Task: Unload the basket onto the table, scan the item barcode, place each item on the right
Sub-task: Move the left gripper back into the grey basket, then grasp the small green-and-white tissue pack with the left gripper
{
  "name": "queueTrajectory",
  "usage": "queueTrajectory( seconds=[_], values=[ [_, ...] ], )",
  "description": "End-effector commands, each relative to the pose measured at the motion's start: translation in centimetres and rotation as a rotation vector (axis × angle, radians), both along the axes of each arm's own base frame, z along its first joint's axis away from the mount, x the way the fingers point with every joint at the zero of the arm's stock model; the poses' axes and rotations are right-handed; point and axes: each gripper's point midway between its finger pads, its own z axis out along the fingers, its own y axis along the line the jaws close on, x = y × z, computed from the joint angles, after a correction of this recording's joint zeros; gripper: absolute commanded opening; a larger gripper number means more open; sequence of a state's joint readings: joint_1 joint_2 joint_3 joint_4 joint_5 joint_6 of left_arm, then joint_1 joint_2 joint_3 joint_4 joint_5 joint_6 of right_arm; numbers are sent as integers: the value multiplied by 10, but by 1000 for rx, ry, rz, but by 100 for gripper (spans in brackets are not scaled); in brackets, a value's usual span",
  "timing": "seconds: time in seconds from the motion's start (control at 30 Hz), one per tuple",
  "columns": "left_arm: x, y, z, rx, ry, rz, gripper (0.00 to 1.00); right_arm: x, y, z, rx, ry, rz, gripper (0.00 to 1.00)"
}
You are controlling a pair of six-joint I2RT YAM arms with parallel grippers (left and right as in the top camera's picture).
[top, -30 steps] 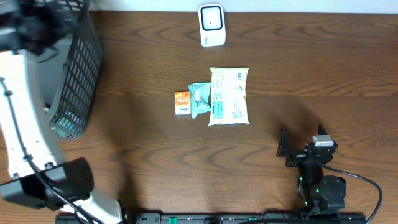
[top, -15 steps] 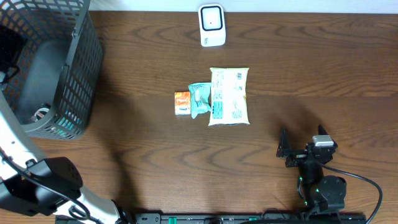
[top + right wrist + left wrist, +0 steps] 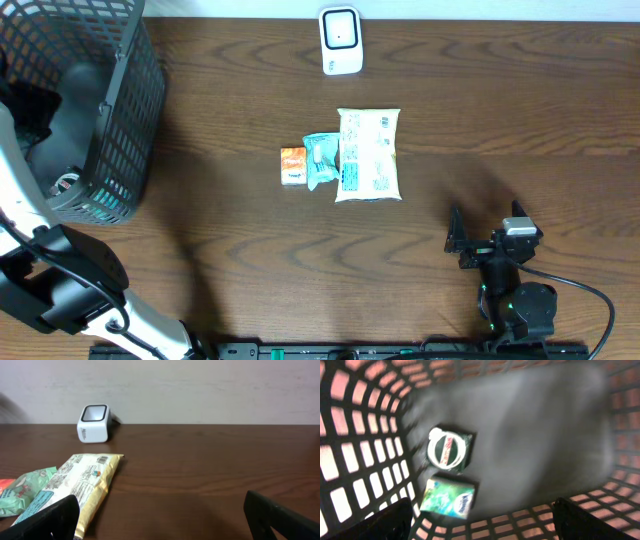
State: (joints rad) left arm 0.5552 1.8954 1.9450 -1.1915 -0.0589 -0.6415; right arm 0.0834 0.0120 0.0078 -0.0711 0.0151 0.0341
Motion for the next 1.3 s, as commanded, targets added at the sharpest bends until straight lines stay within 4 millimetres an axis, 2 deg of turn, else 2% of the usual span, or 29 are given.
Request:
queueTrajectory(
  seconds=[0.0, 0.1, 0.13, 0.2, 0.37, 0.57, 0.67, 0.8, 0.93, 1.1, 1.27],
  values=[
    [-11, 1, -18, -26, 39, 100, 88, 0, -1, -1, 9, 0, -5, 99],
    [-16, -2, -33, -50, 65, 127, 88, 0, -1, 0, 9, 0, -5, 99],
    [-18, -3, -38, -55, 75, 127, 93, 0, -1, -1, 9, 0, -5, 99],
    [-20, -8, -49, -78, 91, 123, 95, 0, -1, 0, 9, 0, -5, 99],
    [-16, -23, -77, -167, 74, 104, 95, 0, -1, 0, 9, 0, -5, 99],
    [-31, -32, -110, -215, 146, 130, 95, 0, -1, 0, 9, 0, -5, 99],
    [-31, -35, -122, -217, 167, 94, 95, 0, -1, 0, 9, 0, -5, 99],
    [-18, -40, -132, -188, 179, -60, 95, 0, -1, -1, 10, 0, -5, 99],
    [-11, -49, -137, -173, 197, -139, 93, 0, -1, 0, 9, 0, -5, 99],
    [-15, -44, -148, -84, 295, -150, 87, 0, -1, 0, 9, 0, -5, 99],
    [-20, -43, -165, -88, 352, -151, 83, 0, -1, 0, 10, 0, -5, 99]
  ],
)
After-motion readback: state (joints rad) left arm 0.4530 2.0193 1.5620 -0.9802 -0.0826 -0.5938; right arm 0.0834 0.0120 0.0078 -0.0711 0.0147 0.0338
